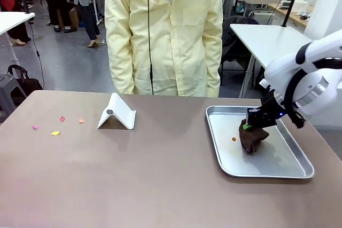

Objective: Clean the surface of the table.
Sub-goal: If a person points to the right, clean the right side of the table with your right hand, and if they point to the left, clean the left side with your left hand.

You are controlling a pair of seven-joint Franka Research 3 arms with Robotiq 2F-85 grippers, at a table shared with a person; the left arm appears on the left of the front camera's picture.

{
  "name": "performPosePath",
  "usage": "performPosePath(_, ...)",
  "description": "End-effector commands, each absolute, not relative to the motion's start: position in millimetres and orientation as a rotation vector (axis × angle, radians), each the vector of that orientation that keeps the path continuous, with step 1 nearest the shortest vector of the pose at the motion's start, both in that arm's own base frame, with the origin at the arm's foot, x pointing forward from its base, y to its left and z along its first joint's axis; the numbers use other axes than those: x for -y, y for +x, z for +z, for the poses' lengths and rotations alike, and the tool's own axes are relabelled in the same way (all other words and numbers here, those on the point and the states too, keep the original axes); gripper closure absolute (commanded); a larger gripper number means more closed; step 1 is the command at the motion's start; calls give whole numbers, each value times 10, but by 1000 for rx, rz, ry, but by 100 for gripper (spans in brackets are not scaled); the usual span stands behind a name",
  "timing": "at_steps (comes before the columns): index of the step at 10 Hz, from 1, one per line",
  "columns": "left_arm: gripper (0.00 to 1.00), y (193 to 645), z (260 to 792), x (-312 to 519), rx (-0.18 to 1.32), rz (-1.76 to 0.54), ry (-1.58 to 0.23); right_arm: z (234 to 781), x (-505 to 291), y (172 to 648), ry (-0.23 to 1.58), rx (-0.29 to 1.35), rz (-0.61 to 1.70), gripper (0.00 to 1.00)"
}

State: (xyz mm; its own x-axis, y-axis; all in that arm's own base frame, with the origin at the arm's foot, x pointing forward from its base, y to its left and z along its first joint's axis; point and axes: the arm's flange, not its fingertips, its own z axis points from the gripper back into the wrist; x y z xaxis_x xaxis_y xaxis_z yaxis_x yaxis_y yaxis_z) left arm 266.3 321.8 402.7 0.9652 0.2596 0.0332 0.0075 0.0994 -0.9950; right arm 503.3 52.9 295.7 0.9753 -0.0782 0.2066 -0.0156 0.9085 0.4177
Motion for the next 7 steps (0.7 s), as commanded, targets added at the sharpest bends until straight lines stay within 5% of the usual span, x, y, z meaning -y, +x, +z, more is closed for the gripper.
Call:
performPosePath(1, 95, 2609, 4048, -3202, 228, 168, -1471, 2658, -848, 4941, 492, 120, 46, 94)
performPosePath(7, 95, 2609, 4048, -3202, 228, 168, -1471, 2562, -1319, 4631, 595, 52, 286, 94)
